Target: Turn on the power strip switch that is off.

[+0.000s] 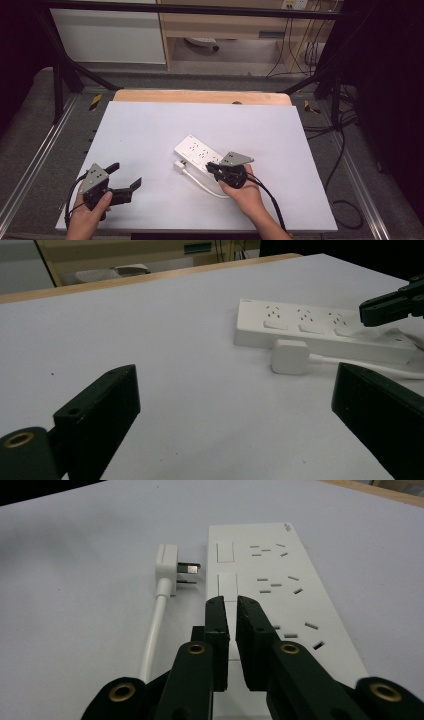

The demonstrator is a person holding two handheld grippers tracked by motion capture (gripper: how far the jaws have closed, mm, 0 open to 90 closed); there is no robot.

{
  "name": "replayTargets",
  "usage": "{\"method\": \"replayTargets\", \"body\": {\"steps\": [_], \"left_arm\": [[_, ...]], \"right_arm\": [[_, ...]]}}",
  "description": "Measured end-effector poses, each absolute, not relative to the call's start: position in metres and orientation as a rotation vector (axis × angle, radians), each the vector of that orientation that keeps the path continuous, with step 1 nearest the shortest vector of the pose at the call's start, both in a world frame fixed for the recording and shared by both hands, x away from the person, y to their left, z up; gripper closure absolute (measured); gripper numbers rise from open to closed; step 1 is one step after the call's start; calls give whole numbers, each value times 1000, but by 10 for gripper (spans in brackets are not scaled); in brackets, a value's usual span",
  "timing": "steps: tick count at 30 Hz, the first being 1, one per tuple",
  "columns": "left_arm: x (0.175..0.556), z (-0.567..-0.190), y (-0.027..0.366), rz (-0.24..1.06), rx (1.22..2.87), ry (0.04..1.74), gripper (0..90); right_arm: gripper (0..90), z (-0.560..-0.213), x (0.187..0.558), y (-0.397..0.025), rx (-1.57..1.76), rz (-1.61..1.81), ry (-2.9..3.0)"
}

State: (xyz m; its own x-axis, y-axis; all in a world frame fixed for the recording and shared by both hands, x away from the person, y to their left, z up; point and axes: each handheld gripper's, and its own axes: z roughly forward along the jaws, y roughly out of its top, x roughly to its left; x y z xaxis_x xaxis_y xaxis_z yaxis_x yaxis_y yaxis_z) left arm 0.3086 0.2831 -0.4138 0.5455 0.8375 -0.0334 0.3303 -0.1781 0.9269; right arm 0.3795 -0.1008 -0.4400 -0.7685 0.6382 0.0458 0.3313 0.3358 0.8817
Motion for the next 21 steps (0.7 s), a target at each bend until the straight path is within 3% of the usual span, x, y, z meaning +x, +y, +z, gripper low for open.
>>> {"method": "replayTargets", "body": {"steps": [21], "left_arm": [[309, -414, 283, 613, 1758, 974, 54]], "right_arm": [[674, -430, 380, -109, 900, 1460, 2256]]}}
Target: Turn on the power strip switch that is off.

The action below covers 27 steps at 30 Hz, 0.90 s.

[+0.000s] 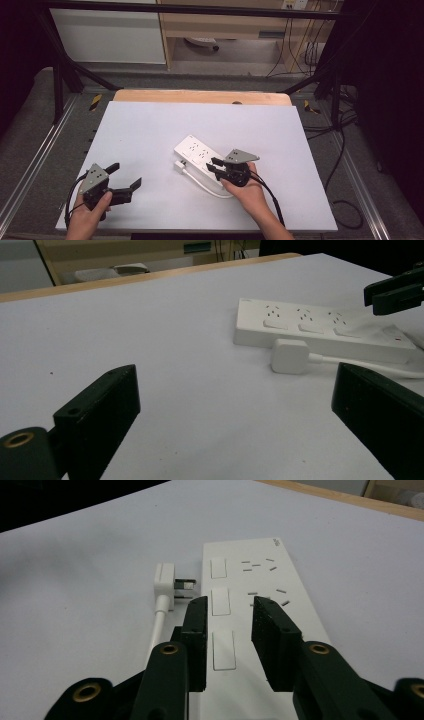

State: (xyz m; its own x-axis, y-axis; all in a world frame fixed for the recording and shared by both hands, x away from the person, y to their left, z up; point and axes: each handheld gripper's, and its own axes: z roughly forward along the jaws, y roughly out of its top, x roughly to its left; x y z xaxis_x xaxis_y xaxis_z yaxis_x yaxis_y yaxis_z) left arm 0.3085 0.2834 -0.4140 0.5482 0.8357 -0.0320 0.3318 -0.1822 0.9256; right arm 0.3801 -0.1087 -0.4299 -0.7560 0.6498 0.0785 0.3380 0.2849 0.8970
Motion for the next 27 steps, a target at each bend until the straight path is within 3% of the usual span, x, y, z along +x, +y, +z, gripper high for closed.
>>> {"method": "replayTargets", "body": {"steps": [27], "left_arm": [[309, -414, 283, 613, 1762, 973, 54]], "right_arm": [[366, -422, 382, -110, 917, 1476, 2233]]}}
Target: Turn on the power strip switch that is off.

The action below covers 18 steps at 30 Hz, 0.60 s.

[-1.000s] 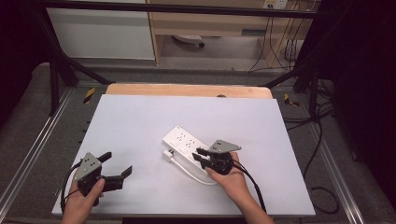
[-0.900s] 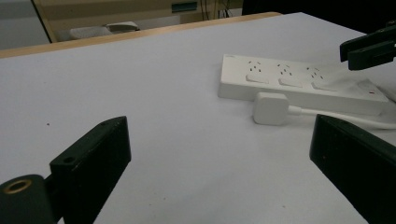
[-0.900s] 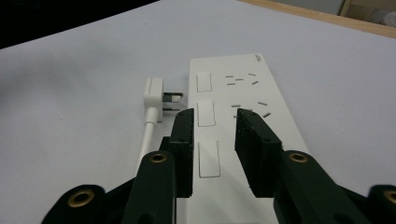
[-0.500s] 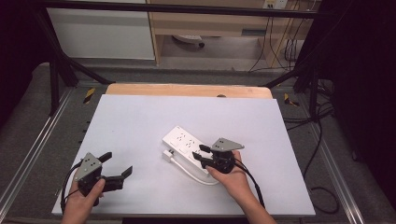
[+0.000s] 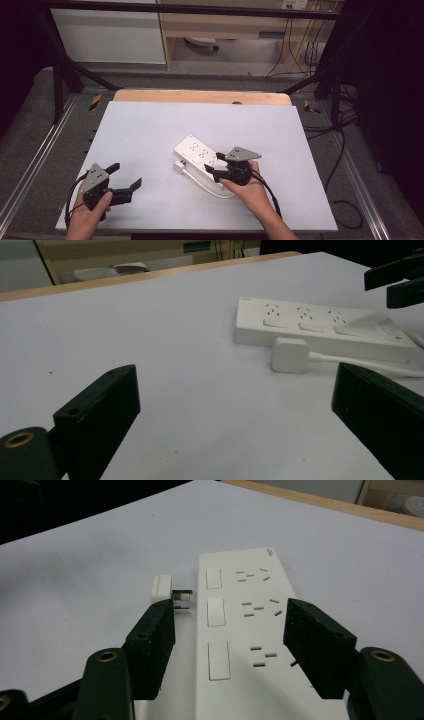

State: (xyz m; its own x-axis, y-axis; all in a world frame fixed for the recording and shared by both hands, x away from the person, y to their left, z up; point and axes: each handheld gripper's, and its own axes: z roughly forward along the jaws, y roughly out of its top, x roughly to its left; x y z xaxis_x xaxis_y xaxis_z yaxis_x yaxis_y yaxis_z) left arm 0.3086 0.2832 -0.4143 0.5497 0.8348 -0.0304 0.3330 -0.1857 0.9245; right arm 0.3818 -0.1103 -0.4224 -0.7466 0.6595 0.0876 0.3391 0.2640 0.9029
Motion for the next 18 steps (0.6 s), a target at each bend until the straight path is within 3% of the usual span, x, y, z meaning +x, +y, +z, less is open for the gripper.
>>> {"method": "replayTargets", "body": {"steps": [12, 18], "left_arm": [[308, -414, 283, 612, 1760, 975, 54], [308, -414, 284, 614, 1761, 974, 54]], "right_arm": [[271, -419, 383, -114, 901, 1467, 2238], [178, -417, 382, -114, 905, 1432, 2218]]}}
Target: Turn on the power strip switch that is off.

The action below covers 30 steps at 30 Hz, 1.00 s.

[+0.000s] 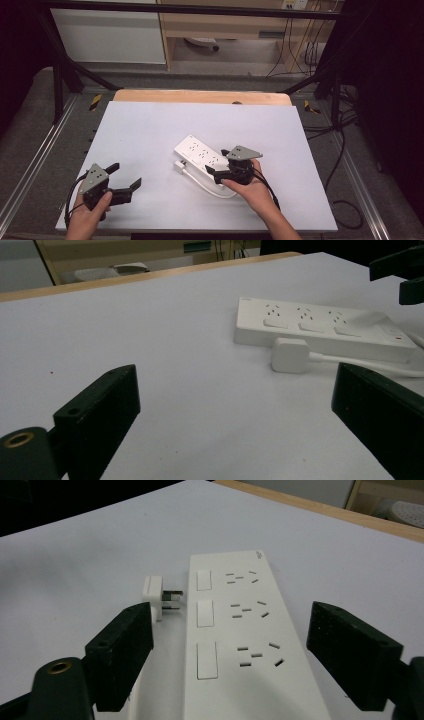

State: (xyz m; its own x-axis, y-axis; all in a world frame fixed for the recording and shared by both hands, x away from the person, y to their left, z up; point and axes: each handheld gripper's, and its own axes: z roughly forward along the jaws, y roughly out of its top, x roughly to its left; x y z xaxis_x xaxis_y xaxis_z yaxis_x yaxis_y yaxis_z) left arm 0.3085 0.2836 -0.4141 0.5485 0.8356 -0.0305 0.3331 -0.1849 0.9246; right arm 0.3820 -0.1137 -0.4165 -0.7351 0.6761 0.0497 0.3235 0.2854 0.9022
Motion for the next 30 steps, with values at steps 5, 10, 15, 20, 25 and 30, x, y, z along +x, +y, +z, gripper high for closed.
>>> {"method": "replayTargets", "body": {"steps": [5, 10, 15, 20, 25, 30], "left_arm": [[308, -414, 284, 614, 1760, 974, 54], [308, -414, 284, 616, 1757, 974, 54], [308, -414, 284, 615, 1755, 976, 54], [308, -414, 284, 616, 1755, 977, 54], [308, -414, 284, 616, 1754, 977, 54], [308, -414, 284, 616, 1754, 977, 54]], "right_arm": [[79, -412, 381, -115, 927, 1435, 2193], [39, -407, 380, -119, 933, 1436, 2173], [38, -401, 379, -124, 924, 1451, 2161], [38, -396, 378, -132, 927, 1459, 2137], [40, -388, 377, -143, 943, 1469, 2085], [46, -381, 375, -152, 952, 1466, 2039]]}}
